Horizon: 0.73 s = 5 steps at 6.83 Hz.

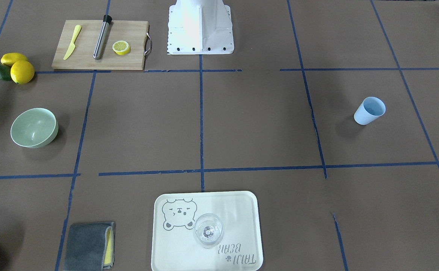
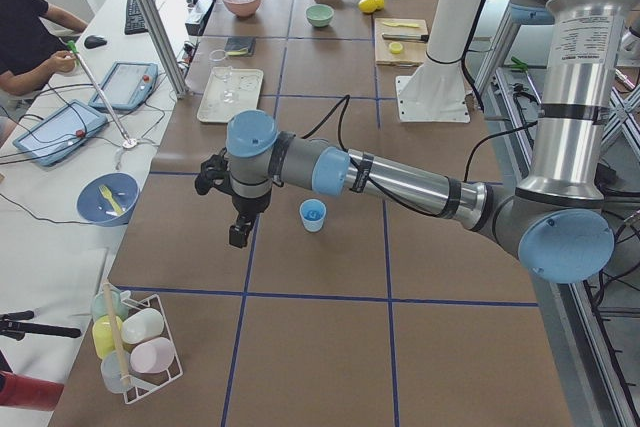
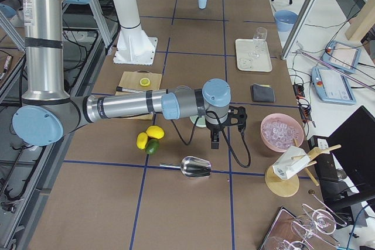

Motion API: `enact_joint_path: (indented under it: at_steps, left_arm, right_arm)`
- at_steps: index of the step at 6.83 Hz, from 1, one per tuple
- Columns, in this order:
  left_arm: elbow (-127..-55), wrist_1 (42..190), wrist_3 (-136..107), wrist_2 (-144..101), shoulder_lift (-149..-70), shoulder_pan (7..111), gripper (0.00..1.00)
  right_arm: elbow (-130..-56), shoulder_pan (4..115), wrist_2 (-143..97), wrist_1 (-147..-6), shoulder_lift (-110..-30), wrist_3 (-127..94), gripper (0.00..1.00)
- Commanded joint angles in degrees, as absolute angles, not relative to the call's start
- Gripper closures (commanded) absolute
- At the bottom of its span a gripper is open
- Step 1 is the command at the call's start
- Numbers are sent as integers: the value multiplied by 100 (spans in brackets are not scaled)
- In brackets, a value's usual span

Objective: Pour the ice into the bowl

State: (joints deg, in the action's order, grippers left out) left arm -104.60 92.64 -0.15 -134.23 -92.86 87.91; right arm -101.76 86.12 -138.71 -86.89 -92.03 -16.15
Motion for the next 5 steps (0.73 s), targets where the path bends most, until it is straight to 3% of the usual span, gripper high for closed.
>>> enact_joint_path:
  at_steps: [1, 3, 5]
  left_arm:
    - [-11055, 10730, -1793, -13273, -8671, 8195, 0]
    - [-11215, 13207, -3561, -12361, -7563, 7264, 0]
    - [-11302, 14514, -4417, -11368, -6858, 6525, 0]
  right_arm:
    - [-10187, 7809, -13773, -7915, -9254, -2973, 0]
    - [-10187, 6991, -13353, -6512, -9604, -4386, 0]
    - [-10038, 6331, -13018, -5636, -9738, -5280, 0]
